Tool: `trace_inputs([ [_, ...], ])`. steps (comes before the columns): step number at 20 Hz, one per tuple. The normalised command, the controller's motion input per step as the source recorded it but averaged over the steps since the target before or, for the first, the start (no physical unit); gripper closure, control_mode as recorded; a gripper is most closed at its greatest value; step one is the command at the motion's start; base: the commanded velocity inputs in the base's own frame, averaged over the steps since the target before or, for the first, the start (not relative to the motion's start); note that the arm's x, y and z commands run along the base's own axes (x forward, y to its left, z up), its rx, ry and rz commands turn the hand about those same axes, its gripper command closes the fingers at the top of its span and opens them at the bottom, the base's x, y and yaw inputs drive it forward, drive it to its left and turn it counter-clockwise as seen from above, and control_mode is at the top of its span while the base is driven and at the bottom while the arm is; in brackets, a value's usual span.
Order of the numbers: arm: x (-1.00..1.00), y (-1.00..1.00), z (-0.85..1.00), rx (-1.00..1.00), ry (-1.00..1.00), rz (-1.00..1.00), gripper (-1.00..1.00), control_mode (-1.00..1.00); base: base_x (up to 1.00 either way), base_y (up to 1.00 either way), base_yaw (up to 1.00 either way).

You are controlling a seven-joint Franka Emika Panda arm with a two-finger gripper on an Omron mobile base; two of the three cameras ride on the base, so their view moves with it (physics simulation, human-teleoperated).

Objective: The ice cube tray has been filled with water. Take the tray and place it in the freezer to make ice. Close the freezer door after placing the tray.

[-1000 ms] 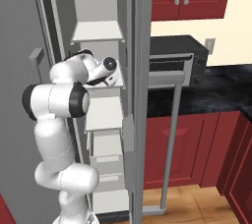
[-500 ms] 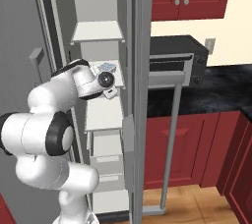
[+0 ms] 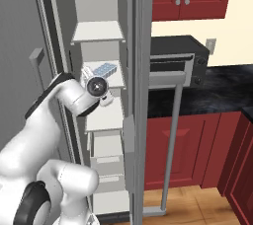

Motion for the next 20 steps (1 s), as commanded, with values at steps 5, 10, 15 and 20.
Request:
trace_inputs([
  [5, -1.00, 0.00, 0.78, -0.07, 0.20, 0.00, -1.00, -1.00, 0.00, 0.00, 0.00],
  [10, -1.00, -0.06, 0.65, -0.18, 0.10, 0.00, -1.00, -1.00, 0.00, 0.00, 0.00],
  [15, -0.71, -0.01, -0.13, -0.18, 0.00, 0.12, -1.00, -1.00, 0.00, 0.00, 0.00],
  [20, -0.52, 0.00, -0.20, -0.10, -0.05, 0.12, -1.00, -1.00, 0.00, 0.00, 0.00],
])
